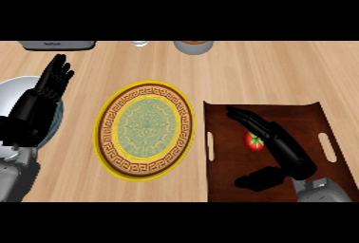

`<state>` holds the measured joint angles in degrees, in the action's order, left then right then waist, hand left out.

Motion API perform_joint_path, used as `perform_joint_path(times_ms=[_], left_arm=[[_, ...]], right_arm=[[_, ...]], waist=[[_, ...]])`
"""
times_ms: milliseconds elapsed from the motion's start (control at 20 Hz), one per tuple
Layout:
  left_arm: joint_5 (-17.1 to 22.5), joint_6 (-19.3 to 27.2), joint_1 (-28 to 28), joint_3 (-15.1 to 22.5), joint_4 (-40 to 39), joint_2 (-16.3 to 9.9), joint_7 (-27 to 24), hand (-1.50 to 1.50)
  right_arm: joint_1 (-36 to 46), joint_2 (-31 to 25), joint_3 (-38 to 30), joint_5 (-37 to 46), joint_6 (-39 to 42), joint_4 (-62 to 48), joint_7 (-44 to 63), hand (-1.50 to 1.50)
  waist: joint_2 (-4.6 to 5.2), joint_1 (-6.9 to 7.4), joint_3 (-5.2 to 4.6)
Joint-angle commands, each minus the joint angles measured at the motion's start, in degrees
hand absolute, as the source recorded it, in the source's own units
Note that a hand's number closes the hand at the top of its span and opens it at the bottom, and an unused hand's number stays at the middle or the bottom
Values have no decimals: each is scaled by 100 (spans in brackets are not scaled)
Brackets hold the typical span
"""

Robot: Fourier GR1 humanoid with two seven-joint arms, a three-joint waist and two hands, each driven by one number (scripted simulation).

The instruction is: Pick the tomato from the tray and place it in the plate

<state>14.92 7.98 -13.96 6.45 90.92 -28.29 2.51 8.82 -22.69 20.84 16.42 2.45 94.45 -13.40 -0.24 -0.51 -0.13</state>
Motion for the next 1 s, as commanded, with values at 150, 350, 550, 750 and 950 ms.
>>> perform_joint_path(times_ms=[150,350,550,750,950], left_arm=[[-69,-59,-134,-49,-242,57,-119,0],[36,-231,-74,-124,-142,-38,-58,0],[-188,36,-254,-42,16,144,230,0],[-309,-154,-32,-136,213,248,227,0],[-427,-247,-337,-317,-57,361,298,0]], right_arm=[[607,-1003,336,904,1130,655,2312,-150],[951,-1248,622,917,2195,660,3307,-150],[1164,-1219,649,768,2941,573,3797,-150],[1041,-867,631,1164,3119,633,4041,-150],[891,-556,708,1824,2842,455,3976,-150]], waist=[[1,-35,-16],[12,68,-11],[22,62,8],[19,62,13],[24,45,14]])
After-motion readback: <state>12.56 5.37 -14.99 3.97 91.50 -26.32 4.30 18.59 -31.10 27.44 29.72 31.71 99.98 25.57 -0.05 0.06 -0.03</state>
